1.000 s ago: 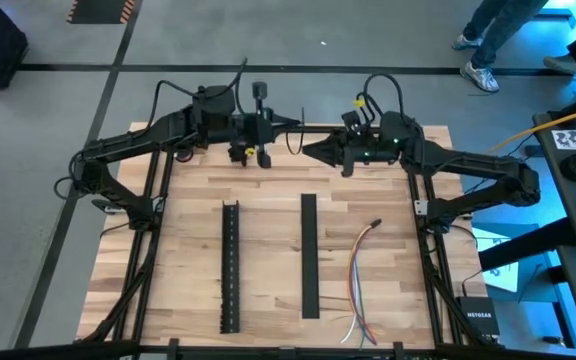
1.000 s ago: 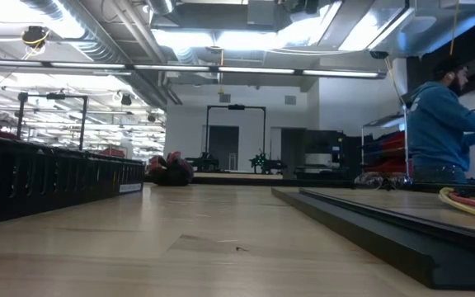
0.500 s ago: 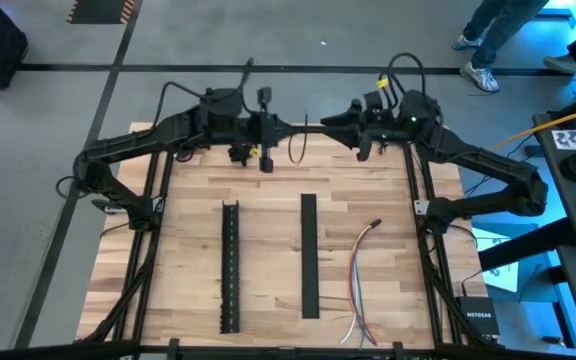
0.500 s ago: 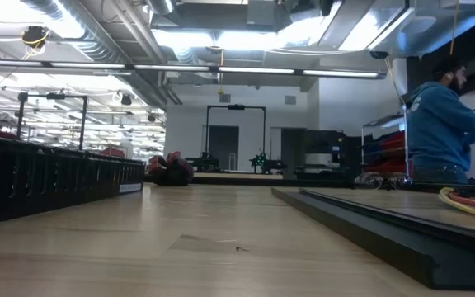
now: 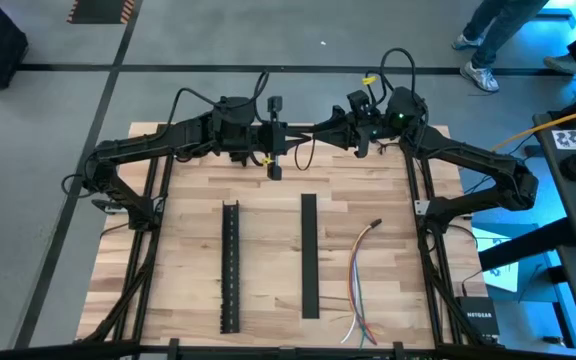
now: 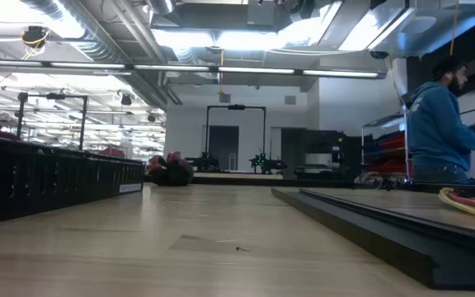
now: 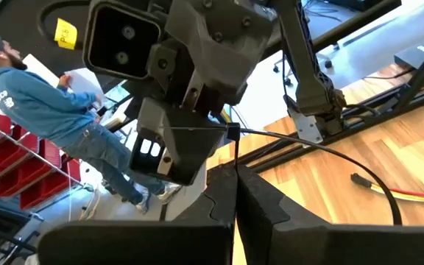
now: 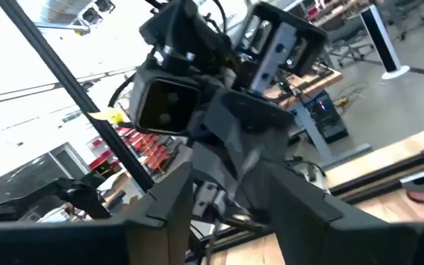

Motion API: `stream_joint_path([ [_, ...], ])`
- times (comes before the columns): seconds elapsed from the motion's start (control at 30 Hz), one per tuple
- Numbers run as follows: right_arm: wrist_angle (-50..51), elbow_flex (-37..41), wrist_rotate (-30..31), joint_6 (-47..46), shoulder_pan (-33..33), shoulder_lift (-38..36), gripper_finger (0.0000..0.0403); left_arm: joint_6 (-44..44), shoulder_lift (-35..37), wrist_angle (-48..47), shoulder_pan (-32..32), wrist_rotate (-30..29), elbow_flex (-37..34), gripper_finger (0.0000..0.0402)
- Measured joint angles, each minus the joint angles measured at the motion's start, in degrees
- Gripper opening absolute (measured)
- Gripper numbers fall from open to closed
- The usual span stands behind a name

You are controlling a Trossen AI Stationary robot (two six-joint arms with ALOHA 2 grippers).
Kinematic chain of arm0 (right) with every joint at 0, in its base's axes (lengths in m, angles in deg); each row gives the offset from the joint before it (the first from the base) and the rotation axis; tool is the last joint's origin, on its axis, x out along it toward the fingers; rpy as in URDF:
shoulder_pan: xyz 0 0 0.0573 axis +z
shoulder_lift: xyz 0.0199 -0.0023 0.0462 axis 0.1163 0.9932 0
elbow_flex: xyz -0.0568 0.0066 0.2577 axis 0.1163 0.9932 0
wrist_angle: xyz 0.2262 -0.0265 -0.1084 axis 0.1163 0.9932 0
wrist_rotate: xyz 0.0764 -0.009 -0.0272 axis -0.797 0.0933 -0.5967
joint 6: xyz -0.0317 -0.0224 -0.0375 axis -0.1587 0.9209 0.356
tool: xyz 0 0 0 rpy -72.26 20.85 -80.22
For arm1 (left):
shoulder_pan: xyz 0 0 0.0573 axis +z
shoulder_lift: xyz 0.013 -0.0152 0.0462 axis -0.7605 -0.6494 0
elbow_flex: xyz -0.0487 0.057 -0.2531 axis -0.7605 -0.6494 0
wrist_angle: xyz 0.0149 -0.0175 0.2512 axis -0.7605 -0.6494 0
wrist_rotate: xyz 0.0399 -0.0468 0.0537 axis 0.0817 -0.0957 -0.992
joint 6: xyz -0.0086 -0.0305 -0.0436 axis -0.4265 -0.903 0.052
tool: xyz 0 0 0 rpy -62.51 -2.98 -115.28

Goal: Ziptie cables
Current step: Insert the black zip tie

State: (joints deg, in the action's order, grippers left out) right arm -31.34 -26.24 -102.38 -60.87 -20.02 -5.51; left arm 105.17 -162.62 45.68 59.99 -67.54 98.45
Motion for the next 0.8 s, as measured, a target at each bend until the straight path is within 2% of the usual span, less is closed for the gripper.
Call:
stream_joint_path([
  [0.1,0.3,0.0,0.0,0.2,0.0,0.0,0.0115,0.3,0.0,-0.1,0.0,0.0,0.0,0.0000],
  [0.27,0.7,0.0,-1.4,3.3,0.0,0.0,0.0020,0.2,0.0,0.2,0.1,0.0,0.0,0.0000],
  [0.3,0.7,0.0,-1.3,4.4,0.0,0.0,0.0011,0.2,0.0,0.1,0.1,0.0,0.0,0.0000],
  [0.4,1.0,-0.1,-0.1,5.0,-1.0,-0.4,0.0007,0.2,0.0,-1.4,0.1,0.0,0.0,0.0000],
  [0.57,3.6,-4.4,-2.3,6.1,-4.9,-0.8,0.0001,-0.3,0.1,-6.1,0.1,-0.5,0.1,0.0000],
  [0.8,21.2,-15.7,-2.9,17.1,-8.2,-0.9,0.0000,-0.2,0.1,-11.9,0.0,-3.2,0.1,0.0000],
])
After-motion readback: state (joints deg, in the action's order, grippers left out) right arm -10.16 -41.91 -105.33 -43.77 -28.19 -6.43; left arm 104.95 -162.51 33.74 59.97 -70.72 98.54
